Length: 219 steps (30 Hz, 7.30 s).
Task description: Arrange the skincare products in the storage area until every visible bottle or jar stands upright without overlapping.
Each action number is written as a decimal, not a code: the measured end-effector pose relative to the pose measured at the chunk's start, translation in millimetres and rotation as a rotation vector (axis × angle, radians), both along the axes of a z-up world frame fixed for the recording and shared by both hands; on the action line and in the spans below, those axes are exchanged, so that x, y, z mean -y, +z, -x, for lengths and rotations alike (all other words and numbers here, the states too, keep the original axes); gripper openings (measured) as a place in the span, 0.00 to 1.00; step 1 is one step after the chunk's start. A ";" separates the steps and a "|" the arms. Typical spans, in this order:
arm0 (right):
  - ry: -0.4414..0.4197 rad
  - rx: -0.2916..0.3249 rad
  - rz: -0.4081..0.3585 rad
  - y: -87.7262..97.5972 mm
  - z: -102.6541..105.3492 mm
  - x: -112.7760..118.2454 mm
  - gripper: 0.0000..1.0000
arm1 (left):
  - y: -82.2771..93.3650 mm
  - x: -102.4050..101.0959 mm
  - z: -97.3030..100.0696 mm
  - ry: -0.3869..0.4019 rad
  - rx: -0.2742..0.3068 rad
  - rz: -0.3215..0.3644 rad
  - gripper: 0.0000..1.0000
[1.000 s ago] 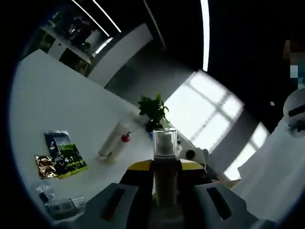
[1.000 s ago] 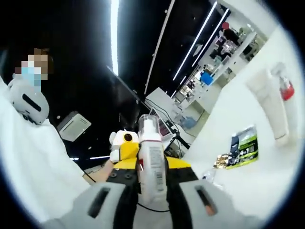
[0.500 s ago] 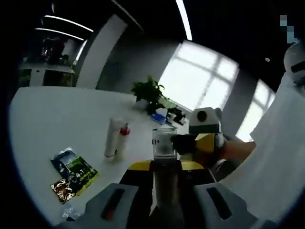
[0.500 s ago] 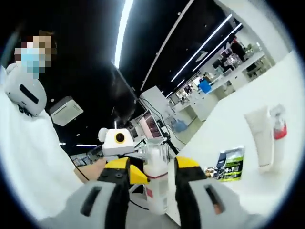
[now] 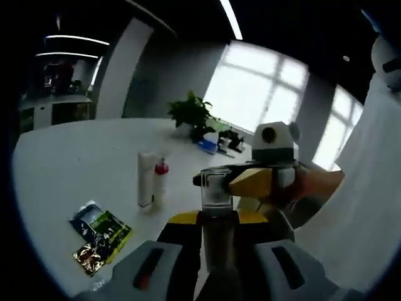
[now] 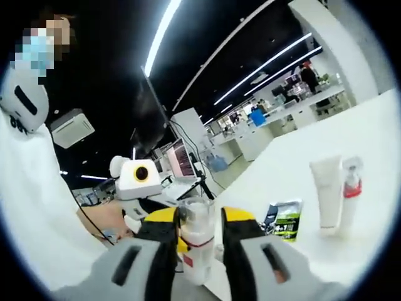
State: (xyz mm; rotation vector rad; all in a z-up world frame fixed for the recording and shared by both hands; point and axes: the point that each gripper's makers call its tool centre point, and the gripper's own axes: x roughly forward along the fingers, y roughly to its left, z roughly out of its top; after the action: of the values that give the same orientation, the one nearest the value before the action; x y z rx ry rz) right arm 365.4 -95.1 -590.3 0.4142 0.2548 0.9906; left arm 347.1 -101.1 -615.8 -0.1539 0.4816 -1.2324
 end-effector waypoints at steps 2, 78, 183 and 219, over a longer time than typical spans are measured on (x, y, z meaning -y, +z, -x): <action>-0.001 -0.003 0.007 -2.0 0.3 0.1 0.27 | -1.2 1.6 -0.2 -0.005 0.002 -0.004 0.16; -0.246 0.054 0.586 -132.9 -59.9 82.9 0.21 | -159.4 89.2 -69.6 -0.249 0.230 -0.408 0.17; -0.693 -0.131 0.691 -165.7 -95.3 136.0 0.38 | -161.7 85.5 -108.2 -0.193 0.209 -0.457 0.43; -0.403 -0.149 0.651 -156.9 -45.4 93.2 0.88 | -141.6 -27.7 -50.6 0.124 -0.022 -0.393 0.73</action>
State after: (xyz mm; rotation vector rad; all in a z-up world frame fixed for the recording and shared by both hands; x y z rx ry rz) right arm 410.7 -188.3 -747.2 -0.0621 0.5821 0.4402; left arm 397.7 -73.4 -757.5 0.1355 0.7127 -0.9951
